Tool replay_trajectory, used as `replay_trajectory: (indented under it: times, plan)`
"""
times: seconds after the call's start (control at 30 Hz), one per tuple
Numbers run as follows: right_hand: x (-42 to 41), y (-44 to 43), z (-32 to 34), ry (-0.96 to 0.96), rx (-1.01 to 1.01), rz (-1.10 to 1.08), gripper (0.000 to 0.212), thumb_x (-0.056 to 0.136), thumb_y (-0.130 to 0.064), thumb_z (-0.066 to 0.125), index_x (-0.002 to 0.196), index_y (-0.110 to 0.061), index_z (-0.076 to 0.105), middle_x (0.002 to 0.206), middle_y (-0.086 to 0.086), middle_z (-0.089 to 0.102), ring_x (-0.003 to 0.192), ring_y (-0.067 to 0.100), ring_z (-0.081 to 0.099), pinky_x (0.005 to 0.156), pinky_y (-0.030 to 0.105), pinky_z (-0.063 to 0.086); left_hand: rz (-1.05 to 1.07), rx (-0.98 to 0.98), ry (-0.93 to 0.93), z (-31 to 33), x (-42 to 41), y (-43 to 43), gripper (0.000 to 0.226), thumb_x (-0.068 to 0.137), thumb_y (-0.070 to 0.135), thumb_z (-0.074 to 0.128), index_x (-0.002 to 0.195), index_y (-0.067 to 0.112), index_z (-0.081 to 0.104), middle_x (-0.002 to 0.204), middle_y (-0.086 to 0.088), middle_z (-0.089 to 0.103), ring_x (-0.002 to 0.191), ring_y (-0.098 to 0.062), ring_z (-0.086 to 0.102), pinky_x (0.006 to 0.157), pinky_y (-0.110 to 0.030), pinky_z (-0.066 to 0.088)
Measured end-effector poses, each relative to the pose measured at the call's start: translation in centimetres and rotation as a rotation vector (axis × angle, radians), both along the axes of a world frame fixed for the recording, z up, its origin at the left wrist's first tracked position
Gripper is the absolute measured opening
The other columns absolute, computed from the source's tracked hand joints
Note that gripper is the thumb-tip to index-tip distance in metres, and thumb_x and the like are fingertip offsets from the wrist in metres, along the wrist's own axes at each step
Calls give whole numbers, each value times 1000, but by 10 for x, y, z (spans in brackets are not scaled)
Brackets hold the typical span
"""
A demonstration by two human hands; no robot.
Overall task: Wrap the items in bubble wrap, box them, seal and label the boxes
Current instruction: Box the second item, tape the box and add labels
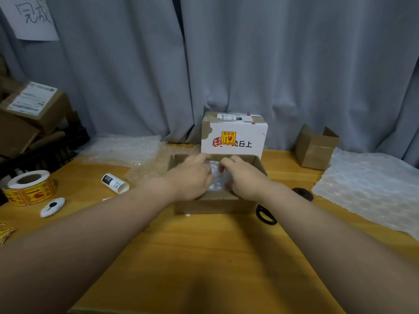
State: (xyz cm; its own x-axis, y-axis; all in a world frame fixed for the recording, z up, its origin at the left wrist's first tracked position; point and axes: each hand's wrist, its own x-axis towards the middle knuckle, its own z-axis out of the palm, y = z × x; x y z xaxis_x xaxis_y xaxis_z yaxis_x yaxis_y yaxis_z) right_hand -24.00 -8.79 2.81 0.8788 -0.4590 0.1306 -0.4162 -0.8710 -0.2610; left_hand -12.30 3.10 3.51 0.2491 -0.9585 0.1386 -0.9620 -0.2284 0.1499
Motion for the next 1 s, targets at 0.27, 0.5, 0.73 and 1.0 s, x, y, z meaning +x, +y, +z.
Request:
replay_trajectory:
  times: [0.27, 0.5, 0.73, 1.0]
  plan:
    - [-10, -1, -22, 291, 36, 31, 53, 102, -48, 8, 152, -34, 2, 160, -12, -8, 147, 12, -9, 118, 38, -7, 36, 430, 195, -19, 6, -15, 58, 96, 57, 6, 148, 34, -8, 157, 6, -17, 144, -24, -16, 117, -49, -6]
    - [11, -6, -15, 316, 133, -28, 51, 101, -38, 16, 134, -22, 50, 146, 3, 43, 132, 25, 39, 110, 41, 31, 82, 467, 382, -13, 14, -32, 54, 98, 53, 13, 147, 35, 26, 155, 2, 24, 141, -21, 24, 115, -40, 17]
    - [27, -12, -7, 337, 219, -85, 40, 99, -32, 32, 131, -21, 53, 138, 6, 51, 124, 28, 45, 104, 39, 36, 85, 376, 500, -4, 5, -35, 39, 101, 31, 30, 131, 17, 52, 134, -5, 49, 120, -23, 46, 96, -29, 35]
    - [6, 6, -12, -66, -240, -225, 27, 91, -21, 49, 114, -26, 62, 118, 2, 59, 118, 24, 41, 103, 37, 24, 248, -437, -286, -16, 10, 13, 47, 84, 44, 61, 124, 22, 48, 124, -6, 39, 113, -27, 38, 92, -39, 32]
